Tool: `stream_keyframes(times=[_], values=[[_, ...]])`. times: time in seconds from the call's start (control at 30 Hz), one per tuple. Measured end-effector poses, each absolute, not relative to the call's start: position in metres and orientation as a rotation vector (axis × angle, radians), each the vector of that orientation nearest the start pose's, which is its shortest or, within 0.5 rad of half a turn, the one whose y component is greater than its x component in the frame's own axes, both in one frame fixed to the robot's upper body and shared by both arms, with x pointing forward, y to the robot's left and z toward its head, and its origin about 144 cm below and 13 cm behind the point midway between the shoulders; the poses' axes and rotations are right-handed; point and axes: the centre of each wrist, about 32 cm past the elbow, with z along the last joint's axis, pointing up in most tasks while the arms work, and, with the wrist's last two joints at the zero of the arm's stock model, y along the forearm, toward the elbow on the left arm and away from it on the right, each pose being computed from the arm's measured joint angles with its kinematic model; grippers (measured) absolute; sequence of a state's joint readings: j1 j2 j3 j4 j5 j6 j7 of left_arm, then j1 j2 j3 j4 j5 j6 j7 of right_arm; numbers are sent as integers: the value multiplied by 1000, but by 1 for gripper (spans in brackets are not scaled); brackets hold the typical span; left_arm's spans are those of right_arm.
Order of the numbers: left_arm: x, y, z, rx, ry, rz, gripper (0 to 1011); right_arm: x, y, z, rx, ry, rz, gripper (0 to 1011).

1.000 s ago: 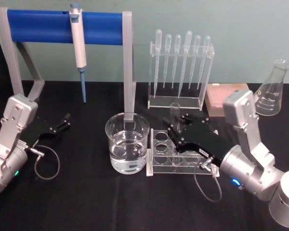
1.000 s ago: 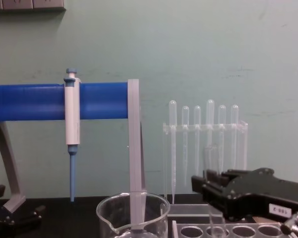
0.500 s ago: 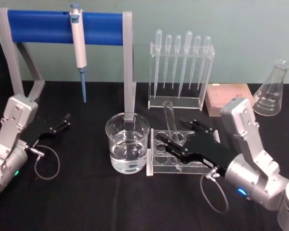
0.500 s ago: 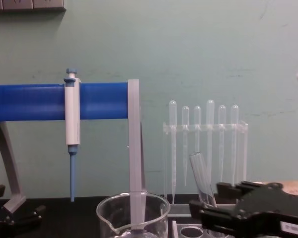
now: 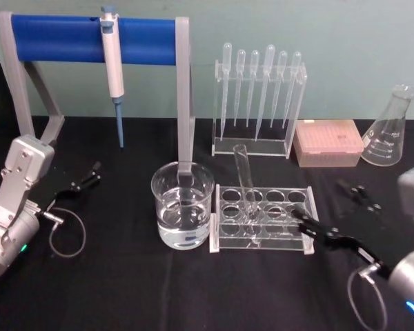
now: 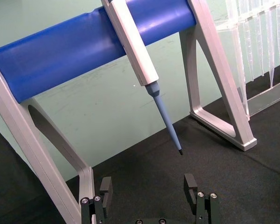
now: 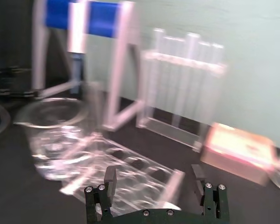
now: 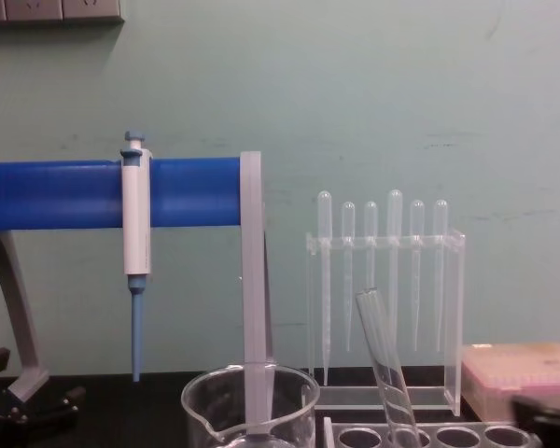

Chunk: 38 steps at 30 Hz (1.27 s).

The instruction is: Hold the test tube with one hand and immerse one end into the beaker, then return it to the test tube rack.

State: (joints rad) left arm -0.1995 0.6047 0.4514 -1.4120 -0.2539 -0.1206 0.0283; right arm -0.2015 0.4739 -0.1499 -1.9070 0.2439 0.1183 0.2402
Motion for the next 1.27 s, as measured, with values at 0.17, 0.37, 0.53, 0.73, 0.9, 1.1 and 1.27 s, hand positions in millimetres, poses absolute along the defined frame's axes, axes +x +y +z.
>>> stream_keyframes(times=[0.17, 0.37, 0.53, 0.73, 0.9, 1.1, 1.27], values=[[489, 310, 1140, 304, -285, 1248, 1000, 397, -292, 1171, -176, -66, -1184, 1000], [489, 310, 1140, 304, -285, 1248, 1000, 408, -301, 1154, -164, -104, -1295, 1000], [489, 310, 1140, 304, -285, 1248, 1000, 423, -298, 1142, -197, -147, -1379, 1000], [489, 310, 1140, 304, -285, 1248, 1000, 437, -290, 1139, -251, -170, -1391, 1000], [489, 310, 1140, 304, -285, 1248, 1000, 436, -290, 1138, -251, -168, -1392, 1000], [489, 310, 1140, 304, -285, 1248, 1000, 435, -291, 1139, -249, -167, -1393, 1000], [489, 310, 1140, 304, -285, 1248, 1000, 435, -291, 1139, -247, -166, -1393, 1002]])
